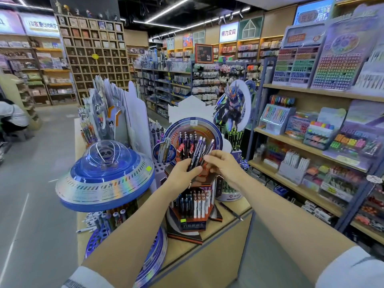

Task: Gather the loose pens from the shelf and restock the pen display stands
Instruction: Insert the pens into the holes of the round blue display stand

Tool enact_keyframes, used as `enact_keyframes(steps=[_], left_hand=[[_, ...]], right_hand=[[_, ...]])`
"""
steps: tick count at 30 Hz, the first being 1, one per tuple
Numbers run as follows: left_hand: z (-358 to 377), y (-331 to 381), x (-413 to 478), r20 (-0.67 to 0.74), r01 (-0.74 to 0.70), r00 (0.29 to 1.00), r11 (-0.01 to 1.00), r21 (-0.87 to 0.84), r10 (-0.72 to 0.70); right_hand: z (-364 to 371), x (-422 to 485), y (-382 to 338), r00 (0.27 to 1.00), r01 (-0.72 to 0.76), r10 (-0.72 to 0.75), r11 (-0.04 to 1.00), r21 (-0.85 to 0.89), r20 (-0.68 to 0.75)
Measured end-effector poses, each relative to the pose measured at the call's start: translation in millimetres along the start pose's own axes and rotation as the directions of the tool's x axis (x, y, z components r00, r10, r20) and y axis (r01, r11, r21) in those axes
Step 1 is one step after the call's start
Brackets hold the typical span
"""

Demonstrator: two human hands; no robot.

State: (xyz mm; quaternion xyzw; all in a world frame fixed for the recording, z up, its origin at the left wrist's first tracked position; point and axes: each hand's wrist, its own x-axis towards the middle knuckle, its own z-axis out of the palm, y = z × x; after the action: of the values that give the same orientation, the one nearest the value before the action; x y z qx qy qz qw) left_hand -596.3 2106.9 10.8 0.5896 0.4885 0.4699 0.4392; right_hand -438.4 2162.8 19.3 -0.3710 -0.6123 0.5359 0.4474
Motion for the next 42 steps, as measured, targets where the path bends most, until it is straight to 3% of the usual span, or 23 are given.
enact_keyframes(steps=[2, 5, 8, 12, 16, 22, 29, 42], left_hand=[[-4.2, -3.3, 2.5, -0.069, -0.011, 0.997, 0.986, 0.168, 0.023], [-11.3, -6.1, 3.2, -0.085, 0.006, 0.996, 0.961, 0.275, 0.018], [-19.4, -7.1, 5.0, -0.076, -0.03, 0.994, 0.861, 0.508, 0.08], [-26.1, -6.2, 11.2, -0.066, -0.044, 0.987, 0.646, 0.762, 0.144], [-27.2, -5.2, 20.1, -0.042, -0.025, 0.991, 0.492, 0.87, 0.126], [-29.1, -13.2, 31.2, -0.036, -0.027, 0.993, 0.506, 0.862, 0.115], [-31.7, -21.0, 38.4, -0.025, -0.038, 0.994, 0.556, 0.83, 0.104], [-41.2, -30.5, 45.1, -0.02, -0.04, 0.997, 0.721, 0.692, 0.075]], right_hand=[[-3.1, 0.4, -2.7, 0.993, 0.006, -0.002, 1.0, 0.029, -0.119], [-14.9, 5.4, -4.9, 0.95, 0.042, -0.035, 0.999, 0.015, -0.31], [-23.9, 15.0, -7.5, 0.903, 0.076, -0.084, 0.996, -0.036, -0.421], [-25.4, 26.9, -16.0, 0.886, 0.129, -0.145, 0.989, -0.066, -0.441], [-19.5, 38.0, -22.7, 0.909, 0.156, -0.199, 0.977, -0.143, -0.367], [-8.3, 53.7, -15.5, 0.922, 0.14, -0.216, 0.96, -0.244, -0.322], [-0.9, 75.9, 3.6, 0.946, 0.019, -0.157, 0.9, -0.435, -0.282], [-3.5, 87.7, 19.7, 0.949, -0.001, -0.152, 0.874, -0.486, -0.275]])
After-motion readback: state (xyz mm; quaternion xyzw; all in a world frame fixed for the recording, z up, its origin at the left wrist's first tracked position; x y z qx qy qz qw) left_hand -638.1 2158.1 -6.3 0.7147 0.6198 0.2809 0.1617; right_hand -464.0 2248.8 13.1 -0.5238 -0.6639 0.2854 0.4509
